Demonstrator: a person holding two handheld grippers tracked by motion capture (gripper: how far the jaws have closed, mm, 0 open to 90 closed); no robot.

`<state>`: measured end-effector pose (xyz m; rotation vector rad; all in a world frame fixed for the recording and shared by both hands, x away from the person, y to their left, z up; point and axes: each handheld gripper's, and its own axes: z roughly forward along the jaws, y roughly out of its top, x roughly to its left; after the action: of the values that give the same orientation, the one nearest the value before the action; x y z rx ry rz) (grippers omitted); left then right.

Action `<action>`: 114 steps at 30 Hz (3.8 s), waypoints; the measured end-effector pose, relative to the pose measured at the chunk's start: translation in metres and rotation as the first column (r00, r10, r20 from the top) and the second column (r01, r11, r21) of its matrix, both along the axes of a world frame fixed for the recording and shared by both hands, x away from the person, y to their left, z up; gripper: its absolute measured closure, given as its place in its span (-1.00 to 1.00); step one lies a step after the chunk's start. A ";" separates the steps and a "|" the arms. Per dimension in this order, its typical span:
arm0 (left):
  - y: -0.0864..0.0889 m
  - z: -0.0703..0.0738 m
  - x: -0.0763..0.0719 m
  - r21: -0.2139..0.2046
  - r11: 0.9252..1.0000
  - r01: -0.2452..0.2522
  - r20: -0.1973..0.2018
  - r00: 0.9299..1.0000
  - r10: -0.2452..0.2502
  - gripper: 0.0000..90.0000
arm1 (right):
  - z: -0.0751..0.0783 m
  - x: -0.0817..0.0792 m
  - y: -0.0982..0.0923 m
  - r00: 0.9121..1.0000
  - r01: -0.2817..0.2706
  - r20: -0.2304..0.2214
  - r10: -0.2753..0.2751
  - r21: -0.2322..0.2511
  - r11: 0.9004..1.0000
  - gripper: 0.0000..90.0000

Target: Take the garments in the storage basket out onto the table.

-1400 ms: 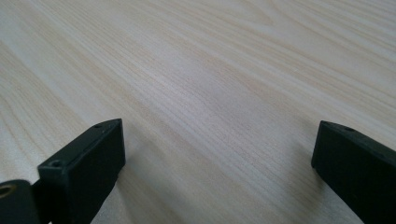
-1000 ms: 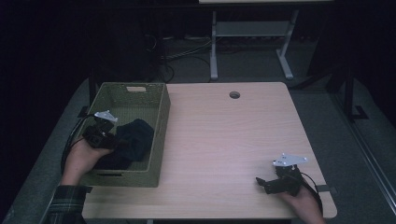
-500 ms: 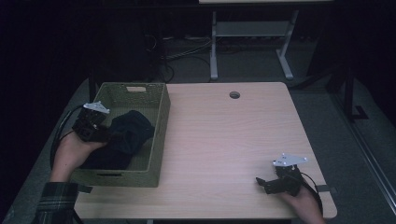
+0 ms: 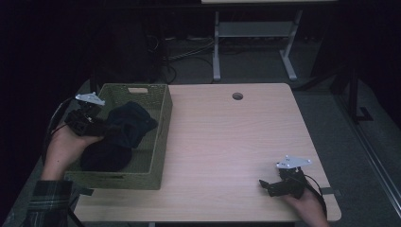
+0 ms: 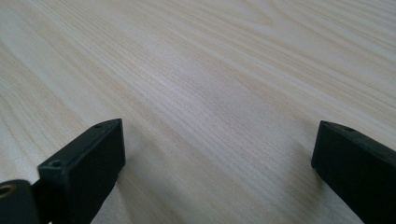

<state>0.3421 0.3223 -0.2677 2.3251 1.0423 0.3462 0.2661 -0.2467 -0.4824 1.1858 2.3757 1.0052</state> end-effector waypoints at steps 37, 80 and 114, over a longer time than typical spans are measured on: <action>-0.052 0.078 0.003 0.000 0.999 0.055 0.040 0.998 -0.054 0.49 | 0.000 0.000 0.000 1.000 0.002 0.002 -0.002 -0.002 1.000 -0.95; -0.193 0.087 0.019 -0.090 0.948 0.305 0.029 0.952 -0.304 0.49 | 0.000 0.000 0.000 1.000 0.002 -0.002 -0.002 -0.002 1.000 -0.95; -0.312 -0.010 0.027 -0.188 0.878 0.441 -0.108 0.879 -0.465 0.49 | 0.000 0.000 0.000 1.000 0.001 0.005 -0.001 -0.002 1.000 -0.94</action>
<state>0.3691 0.0104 -0.2777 2.3850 0.5299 -0.0962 0.2661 -0.2467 -0.4823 1.1823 2.3712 1.0041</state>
